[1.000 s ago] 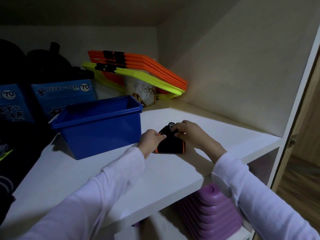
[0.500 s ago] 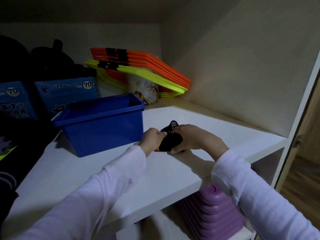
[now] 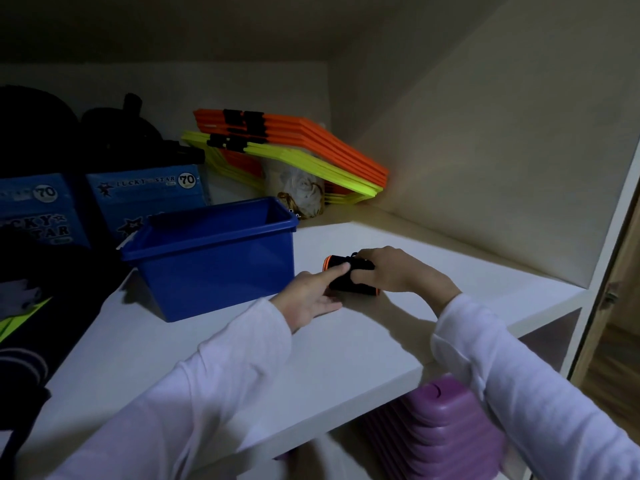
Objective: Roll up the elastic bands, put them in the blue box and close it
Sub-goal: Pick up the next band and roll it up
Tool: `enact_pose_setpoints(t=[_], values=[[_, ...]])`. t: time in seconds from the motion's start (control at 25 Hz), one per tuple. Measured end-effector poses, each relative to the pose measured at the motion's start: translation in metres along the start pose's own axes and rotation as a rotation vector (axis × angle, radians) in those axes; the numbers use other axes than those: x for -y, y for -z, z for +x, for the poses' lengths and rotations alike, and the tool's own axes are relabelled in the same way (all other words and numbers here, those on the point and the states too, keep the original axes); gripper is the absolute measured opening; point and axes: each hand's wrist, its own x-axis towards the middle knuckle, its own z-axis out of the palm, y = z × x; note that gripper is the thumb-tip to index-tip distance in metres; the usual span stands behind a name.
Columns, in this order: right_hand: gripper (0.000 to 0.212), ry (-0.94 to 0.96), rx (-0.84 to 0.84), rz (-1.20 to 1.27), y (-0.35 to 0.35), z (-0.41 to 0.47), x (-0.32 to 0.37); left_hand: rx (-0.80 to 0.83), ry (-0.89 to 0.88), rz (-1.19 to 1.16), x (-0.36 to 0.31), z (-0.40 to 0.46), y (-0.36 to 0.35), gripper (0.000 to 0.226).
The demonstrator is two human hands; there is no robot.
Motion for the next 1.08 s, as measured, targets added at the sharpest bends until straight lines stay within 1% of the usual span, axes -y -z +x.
enact_pose_setpoints(t=[0.12, 0.2, 0.28, 0.44, 0.56, 0.64, 0.72, 0.88, 0.96, 1.04, 1.08], values=[[0.03, -0.029, 0.008, 0.117, 0.002, 0.004, -0.004, 0.06, -0.002, -0.206, -0.003, -0.004, -0.009, 0.048], [0.029, -0.037, 0.005, 0.224, 0.002, 0.005, -0.006, 0.046, 0.007, -0.255, -0.004, -0.004, -0.012, 0.047], [0.032, -0.041, 0.018, 0.32, 0.004, 0.006, -0.01, 0.059, 0.042, -0.265, -0.004, -0.004, -0.011, 0.047], [0.04, -0.004, 0.105, 0.496, 0.004, 0.004, -0.02, 0.175, 0.092, -0.257, -0.002, -0.004, -0.003, 0.022], [0.036, 0.05, 0.202, 0.608, 0.009, 0.001, -0.026, 0.241, 0.066, -0.178, -0.001, -0.01, 0.002, 0.015], [0.027, 0.097, 0.228, 0.662, 0.017, 0.0, -0.027, 0.272, 0.012, -0.148, -0.004, -0.015, 0.005, 0.015], [0.02, 0.131, 0.213, 0.708, 0.026, 0.0, -0.022, 0.266, -0.069, -0.125, -0.013, -0.02, 0.008, 0.015], [0.013, 0.187, 0.229, 0.82, 0.044, 0.01, 0.003, 0.2, -0.279, -0.066, -0.038, -0.035, 0.023, 0.035], [0.01, 0.248, 0.242, 0.844, 0.051, 0.018, 0.024, 0.152, -0.37, -0.052, -0.05, -0.045, 0.034, 0.028], [0.012, 0.304, 0.242, 0.857, 0.056, 0.027, 0.046, 0.098, -0.446, -0.028, -0.061, -0.054, 0.048, 0.017], [0.014, 0.333, 0.246, 0.864, 0.058, 0.032, 0.057, 0.07, -0.479, -0.027, -0.065, -0.057, 0.057, 0.015]])
